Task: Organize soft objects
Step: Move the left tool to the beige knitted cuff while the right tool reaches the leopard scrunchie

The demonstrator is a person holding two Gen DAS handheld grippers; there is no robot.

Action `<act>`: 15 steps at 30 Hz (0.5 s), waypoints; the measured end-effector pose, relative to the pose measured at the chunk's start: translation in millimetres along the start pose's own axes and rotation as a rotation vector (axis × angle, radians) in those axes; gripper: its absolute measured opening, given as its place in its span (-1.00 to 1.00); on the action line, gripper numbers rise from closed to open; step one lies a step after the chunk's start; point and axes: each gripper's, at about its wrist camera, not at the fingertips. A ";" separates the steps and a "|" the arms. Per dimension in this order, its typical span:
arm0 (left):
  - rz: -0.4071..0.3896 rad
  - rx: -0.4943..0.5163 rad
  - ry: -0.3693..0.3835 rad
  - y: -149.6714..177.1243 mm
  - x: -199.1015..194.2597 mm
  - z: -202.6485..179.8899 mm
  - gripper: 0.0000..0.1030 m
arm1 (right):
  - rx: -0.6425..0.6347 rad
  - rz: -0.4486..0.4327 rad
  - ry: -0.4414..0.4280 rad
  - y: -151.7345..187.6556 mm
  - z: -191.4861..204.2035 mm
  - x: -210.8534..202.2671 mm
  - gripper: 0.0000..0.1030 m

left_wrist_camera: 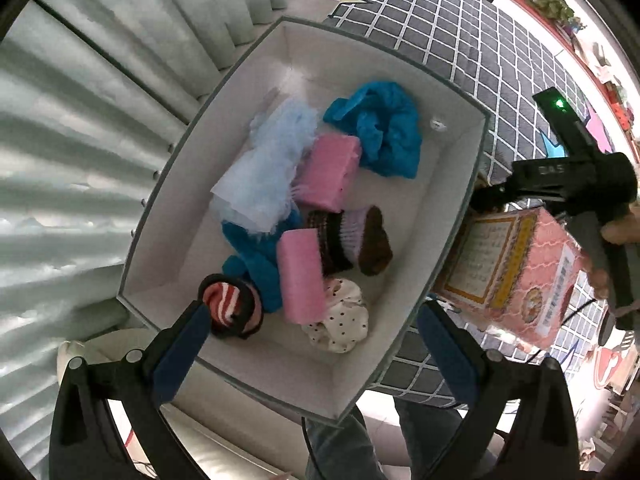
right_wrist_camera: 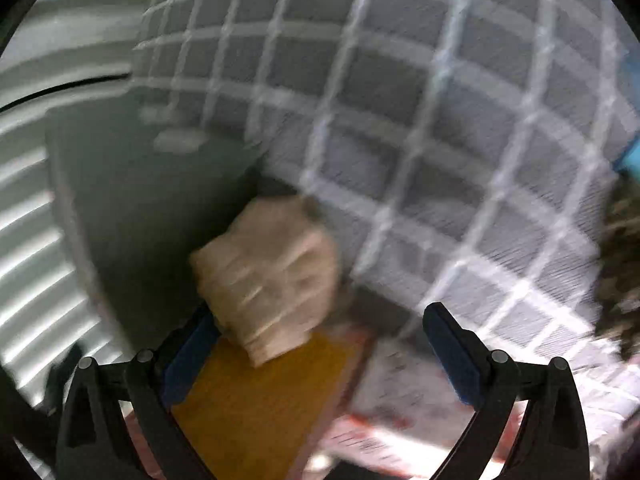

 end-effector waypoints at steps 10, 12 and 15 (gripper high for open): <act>-0.047 0.014 0.018 -22.2 -23.6 -24.8 0.99 | 0.253 -0.549 0.202 1.1 -79.3 -121.7 0.96; -0.070 0.031 0.033 -30.6 -34.6 -34.1 0.99 | 0.293 -0.537 0.206 3.2 -101.0 -122.4 0.96; -0.099 0.058 0.062 -44.4 -47.8 -51.4 0.99 | 0.316 -0.468 0.210 4.0 -125.0 -107.8 0.96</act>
Point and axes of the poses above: each gripper's, at about its wrist camera, not at the fingertips, and x roughly the way its jaws point, z to its left, y to its underside, and after that the axes turned 7 degrees about x, right-handed
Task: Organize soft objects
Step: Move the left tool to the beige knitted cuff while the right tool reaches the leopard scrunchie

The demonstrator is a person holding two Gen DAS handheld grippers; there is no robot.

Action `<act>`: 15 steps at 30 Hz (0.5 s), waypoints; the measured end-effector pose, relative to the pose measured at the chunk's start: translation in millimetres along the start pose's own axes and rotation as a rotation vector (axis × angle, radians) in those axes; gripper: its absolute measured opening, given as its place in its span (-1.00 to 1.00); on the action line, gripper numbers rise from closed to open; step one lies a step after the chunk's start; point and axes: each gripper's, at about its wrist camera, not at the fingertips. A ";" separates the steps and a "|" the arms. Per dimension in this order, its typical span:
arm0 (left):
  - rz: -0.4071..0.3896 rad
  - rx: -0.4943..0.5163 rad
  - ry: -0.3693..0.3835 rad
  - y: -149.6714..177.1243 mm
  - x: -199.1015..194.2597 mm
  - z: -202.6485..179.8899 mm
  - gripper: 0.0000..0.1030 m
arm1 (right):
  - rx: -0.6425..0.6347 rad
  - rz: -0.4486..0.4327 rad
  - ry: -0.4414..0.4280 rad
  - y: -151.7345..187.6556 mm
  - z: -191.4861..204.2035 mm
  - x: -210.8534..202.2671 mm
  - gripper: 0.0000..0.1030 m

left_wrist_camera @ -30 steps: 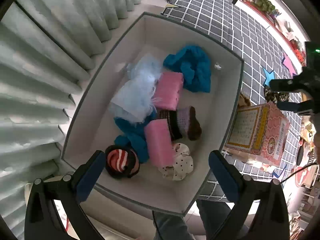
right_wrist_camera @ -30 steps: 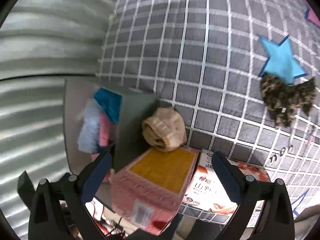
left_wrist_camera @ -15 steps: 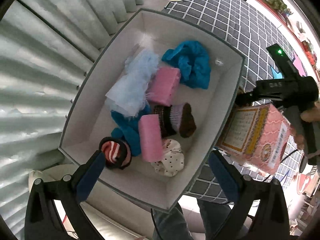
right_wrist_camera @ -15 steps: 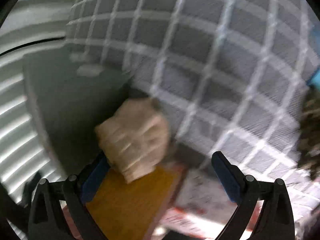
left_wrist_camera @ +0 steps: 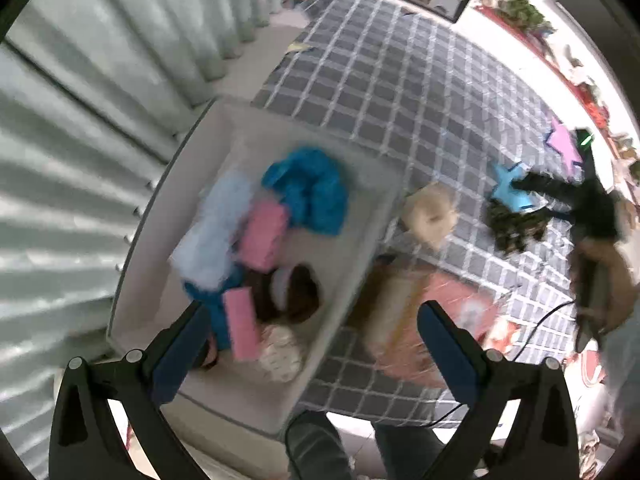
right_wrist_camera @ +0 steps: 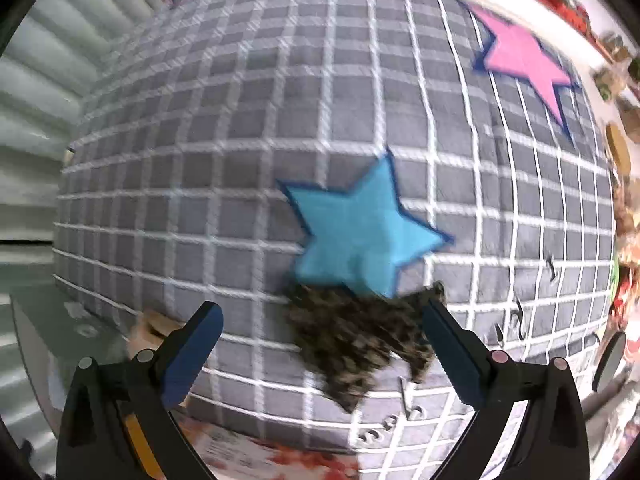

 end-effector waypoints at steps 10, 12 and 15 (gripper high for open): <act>0.014 0.121 0.080 -49.8 5.5 -81.0 0.99 | -0.038 0.068 -0.022 14.9 -12.1 48.2 0.96; 0.024 0.131 0.081 -59.0 11.9 -97.0 0.99 | -0.048 0.073 -0.012 26.5 -21.8 59.4 0.96; 0.041 0.130 0.072 -75.1 24.3 -116.5 0.99 | -0.056 0.081 0.000 38.4 -24.5 68.0 0.96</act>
Point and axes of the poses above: each gripper's, at about its wrist camera, not at the fingertips, and x roughly the way its jaws point, z to its left, y to its underside, and after that the axes turned 7 degrees about x, right-handed
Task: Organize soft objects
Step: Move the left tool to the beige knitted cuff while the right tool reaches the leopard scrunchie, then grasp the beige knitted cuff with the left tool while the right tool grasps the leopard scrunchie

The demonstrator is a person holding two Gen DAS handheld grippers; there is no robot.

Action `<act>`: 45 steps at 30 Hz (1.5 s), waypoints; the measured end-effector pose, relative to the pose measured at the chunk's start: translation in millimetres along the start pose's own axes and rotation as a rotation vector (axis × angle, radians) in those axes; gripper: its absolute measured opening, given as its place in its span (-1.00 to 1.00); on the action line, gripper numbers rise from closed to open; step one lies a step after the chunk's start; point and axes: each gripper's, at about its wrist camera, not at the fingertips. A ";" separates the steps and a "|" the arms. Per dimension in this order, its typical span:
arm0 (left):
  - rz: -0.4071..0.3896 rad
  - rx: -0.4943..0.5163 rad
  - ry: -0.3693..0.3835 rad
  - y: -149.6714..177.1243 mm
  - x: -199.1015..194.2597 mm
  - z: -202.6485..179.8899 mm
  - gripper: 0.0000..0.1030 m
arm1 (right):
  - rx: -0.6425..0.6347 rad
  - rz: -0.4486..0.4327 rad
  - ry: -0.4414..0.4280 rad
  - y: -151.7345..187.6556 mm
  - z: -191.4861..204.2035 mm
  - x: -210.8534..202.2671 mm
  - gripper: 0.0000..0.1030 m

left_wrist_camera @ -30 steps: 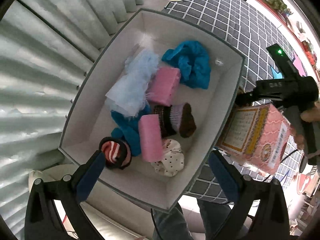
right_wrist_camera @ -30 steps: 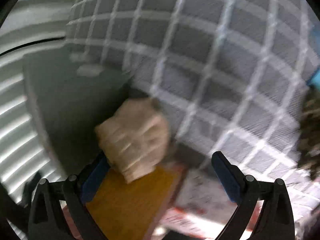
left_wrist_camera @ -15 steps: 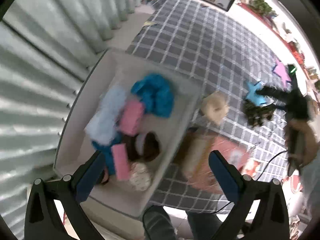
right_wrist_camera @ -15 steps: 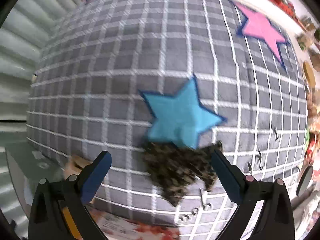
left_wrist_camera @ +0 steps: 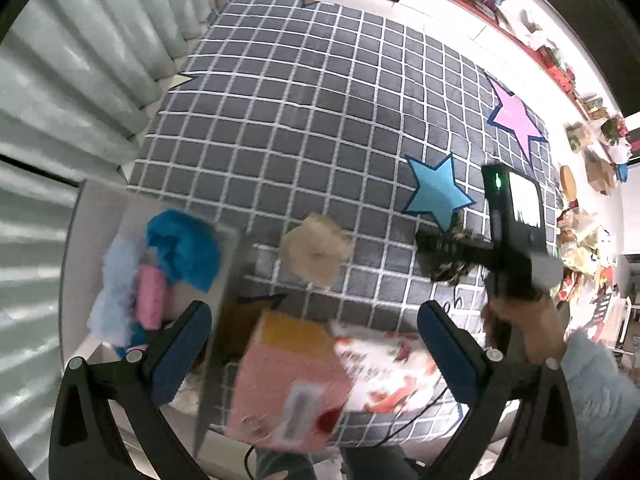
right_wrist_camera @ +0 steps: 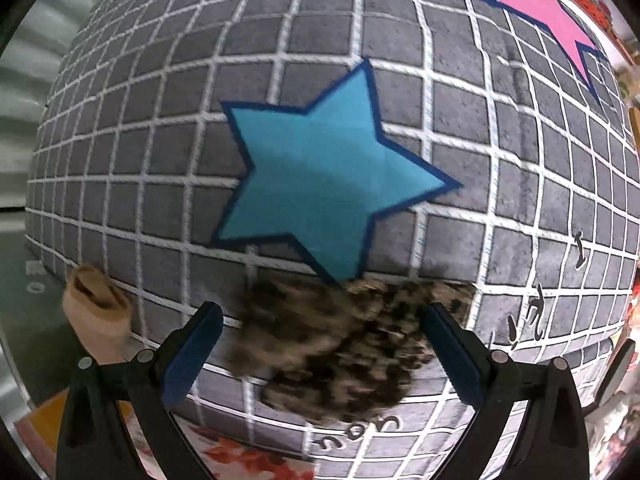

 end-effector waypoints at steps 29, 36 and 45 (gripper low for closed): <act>0.297 -0.302 -0.295 -51.5 193.7 -14.4 1.00 | 0.148 0.031 -0.308 77.0 -165.8 -91.6 -0.07; 0.334 -0.335 -0.234 -54.6 188.8 -5.9 0.36 | 0.189 0.018 -0.339 81.9 -144.6 -100.4 -0.07; 0.247 -0.139 -0.181 -34.3 147.4 -41.4 -0.46 | 0.197 -0.014 -0.342 91.4 -143.1 -116.4 -0.07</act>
Point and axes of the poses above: each gripper's, at about its wrist camera, not at the fingertips, and x roughly the way its jaws point, z to its left, y to its underside, and after that the axes turned 7 degrees about x, right-handed
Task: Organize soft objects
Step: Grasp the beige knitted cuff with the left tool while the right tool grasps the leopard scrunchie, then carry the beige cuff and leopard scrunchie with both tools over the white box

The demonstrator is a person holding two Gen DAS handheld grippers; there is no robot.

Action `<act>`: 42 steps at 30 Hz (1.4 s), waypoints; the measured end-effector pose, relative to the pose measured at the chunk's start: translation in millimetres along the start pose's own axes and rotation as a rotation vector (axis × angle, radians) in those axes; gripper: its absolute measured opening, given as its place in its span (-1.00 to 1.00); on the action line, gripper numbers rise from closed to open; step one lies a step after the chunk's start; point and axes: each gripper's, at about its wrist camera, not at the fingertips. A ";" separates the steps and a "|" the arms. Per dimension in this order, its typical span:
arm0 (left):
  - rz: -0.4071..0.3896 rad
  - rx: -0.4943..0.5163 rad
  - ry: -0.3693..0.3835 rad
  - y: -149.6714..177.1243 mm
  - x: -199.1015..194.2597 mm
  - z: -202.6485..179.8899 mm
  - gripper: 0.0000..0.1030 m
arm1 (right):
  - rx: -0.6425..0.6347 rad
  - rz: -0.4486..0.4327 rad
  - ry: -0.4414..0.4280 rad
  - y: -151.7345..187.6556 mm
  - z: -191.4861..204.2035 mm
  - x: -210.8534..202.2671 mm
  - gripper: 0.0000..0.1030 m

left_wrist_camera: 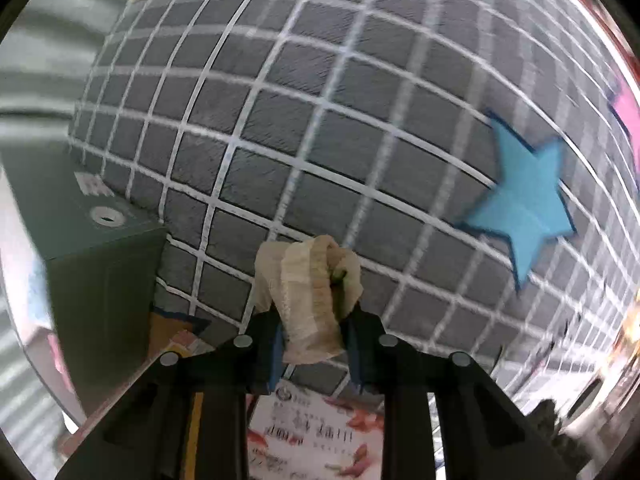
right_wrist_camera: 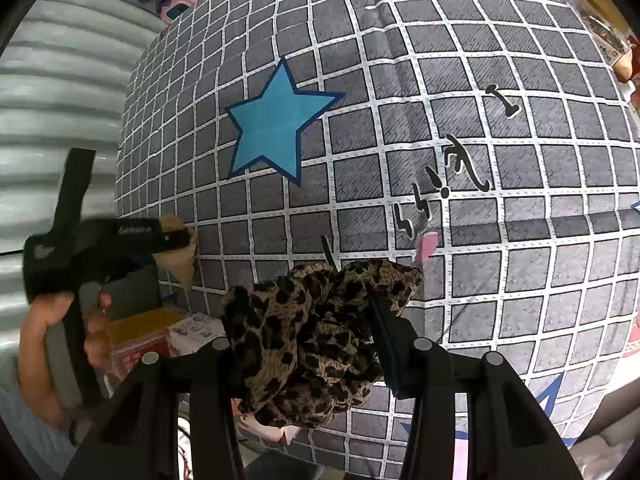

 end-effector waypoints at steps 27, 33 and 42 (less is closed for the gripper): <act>-0.287 0.585 0.001 151.3 -92.9 -36.8 -0.45 | 0.007 -0.090 0.108 81.8 24.1 -21.3 -0.07; -0.300 0.621 0.027 180.9 -102.6 -20.4 -0.45 | 0.008 -0.117 0.111 110.4 40.6 -27.4 -0.07; -0.374 0.726 0.028 223.3 -125.0 -15.8 -0.45 | 0.017 -0.166 0.119 141.1 55.2 -40.9 -0.07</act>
Point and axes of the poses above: each gripper's, at about its wrist camera, not at the fingertips, and x roughly the way its jaws point, z to its left, y to its underside, and after that the axes turned 7 degrees about x, right-handed
